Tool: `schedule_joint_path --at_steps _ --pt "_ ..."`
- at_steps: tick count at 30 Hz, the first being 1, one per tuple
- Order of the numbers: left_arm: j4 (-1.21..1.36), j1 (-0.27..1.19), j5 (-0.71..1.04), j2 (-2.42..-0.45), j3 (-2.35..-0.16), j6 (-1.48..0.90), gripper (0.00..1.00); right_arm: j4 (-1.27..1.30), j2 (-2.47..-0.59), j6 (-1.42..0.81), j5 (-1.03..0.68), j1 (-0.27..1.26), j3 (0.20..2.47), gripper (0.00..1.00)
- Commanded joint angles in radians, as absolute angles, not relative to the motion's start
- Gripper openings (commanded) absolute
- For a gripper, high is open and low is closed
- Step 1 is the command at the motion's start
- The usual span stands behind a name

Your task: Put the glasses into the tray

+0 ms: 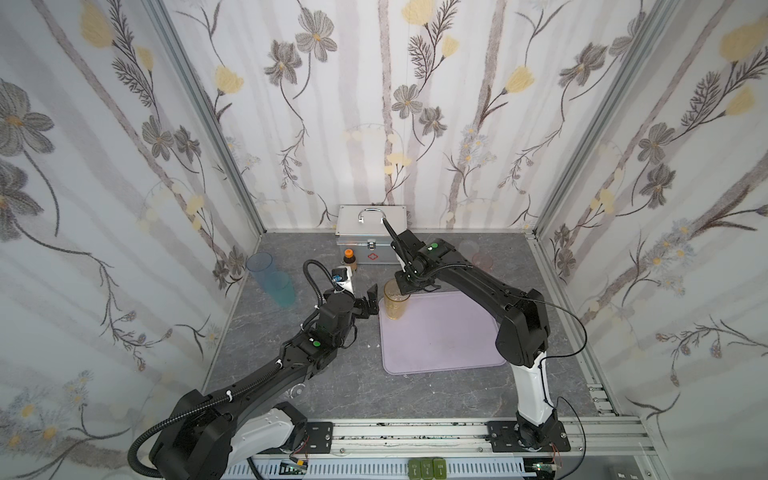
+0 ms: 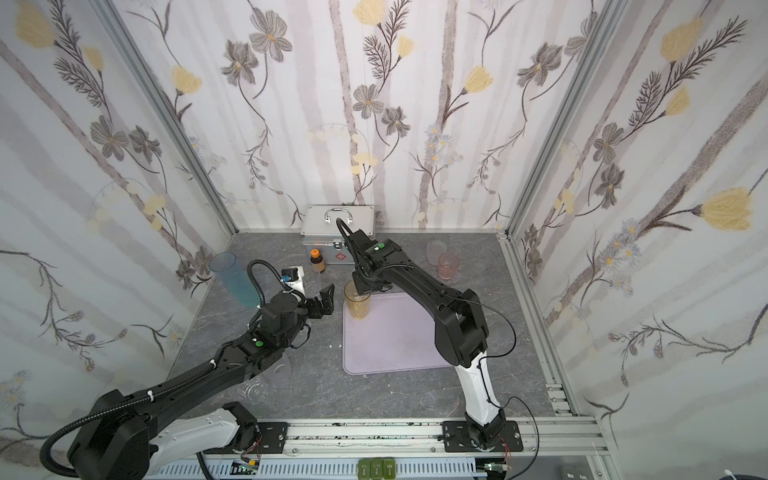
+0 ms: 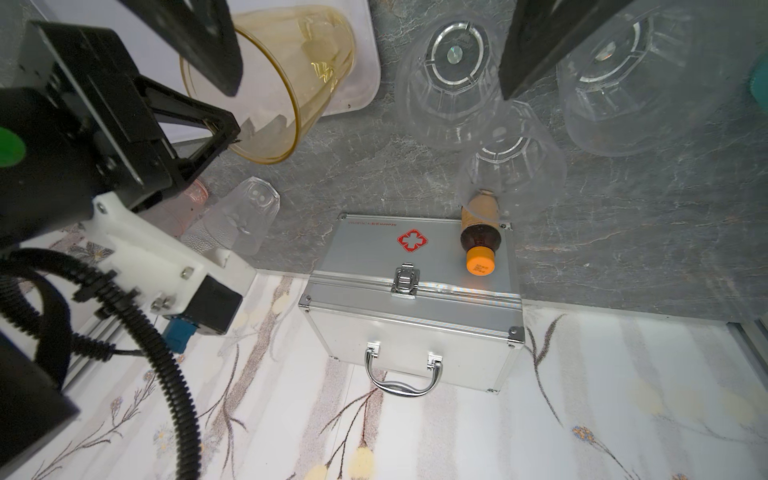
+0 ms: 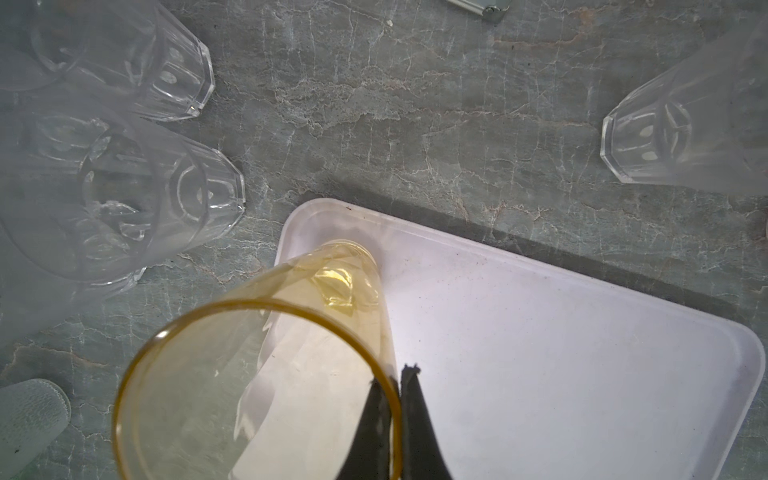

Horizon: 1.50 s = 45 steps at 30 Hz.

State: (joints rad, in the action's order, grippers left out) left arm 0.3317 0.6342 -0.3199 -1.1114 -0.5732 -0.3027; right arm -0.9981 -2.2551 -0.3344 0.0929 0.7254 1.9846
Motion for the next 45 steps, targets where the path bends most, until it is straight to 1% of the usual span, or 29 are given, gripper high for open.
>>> schedule_joint_path --at_steps 1,10,13,15,17,21,25,27,30,32,35,38,41,45 --pt "0.351 0.631 -0.324 -1.116 -0.572 -0.319 0.99 -0.992 -2.284 -0.332 0.098 0.727 2.012 0.0" --pt "0.35 0.626 -0.326 -1.106 -0.557 -0.322 0.98 -0.998 -2.342 -0.338 0.13 0.732 2.071 0.01" --pt "0.344 0.619 -0.322 -1.094 -0.555 -0.335 0.98 -1.006 -2.337 -0.337 0.138 0.737 2.075 0.14" --pt "0.329 0.607 -0.305 -1.089 -0.562 -0.344 0.98 -1.005 -2.324 -0.338 0.132 0.741 2.075 0.28" --pt "0.294 0.592 -0.292 -1.093 -0.584 -0.343 0.98 -1.0 -2.305 -0.343 0.121 0.741 2.074 0.35" --pt "0.175 0.544 -0.284 -1.105 -0.661 -0.311 0.98 -0.977 -2.244 -0.365 0.1 0.74 2.075 0.42" --pt "0.104 0.4 -0.189 -1.077 -0.711 -0.317 0.96 -0.892 -2.144 -0.411 0.045 0.739 2.027 0.47" --pt "0.062 0.308 -0.131 -1.071 -0.742 -0.318 0.95 -0.804 -2.077 -0.449 0.008 0.739 1.951 0.48" --pt "-0.024 0.184 -0.087 -1.096 -0.811 -0.306 0.94 -0.598 -1.96 -0.531 -0.047 0.74 1.751 0.49" --pt "-0.085 0.084 -0.06 -1.134 -0.868 -0.306 0.92 -0.475 -1.896 -0.586 -0.054 0.743 1.609 0.49" --pt "-0.139 -0.063 0.052 -1.203 -0.943 -0.332 0.88 -0.397 -1.85 -0.626 -0.055 0.745 1.488 0.49" --pt "-0.161 -0.188 0.136 -1.279 -1.011 -0.347 0.8 -0.354 -1.821 -0.634 -0.06 0.747 1.408 0.48" --pt "-0.172 -0.268 0.107 -1.341 -1.068 -0.325 0.76 -0.345 -1.798 -0.626 -0.049 0.746 1.36 0.49" --pt "-0.214 -0.313 0.006 -1.445 -1.155 -0.257 0.73 -0.328 -1.763 -0.609 -0.028 0.747 1.302 0.49"
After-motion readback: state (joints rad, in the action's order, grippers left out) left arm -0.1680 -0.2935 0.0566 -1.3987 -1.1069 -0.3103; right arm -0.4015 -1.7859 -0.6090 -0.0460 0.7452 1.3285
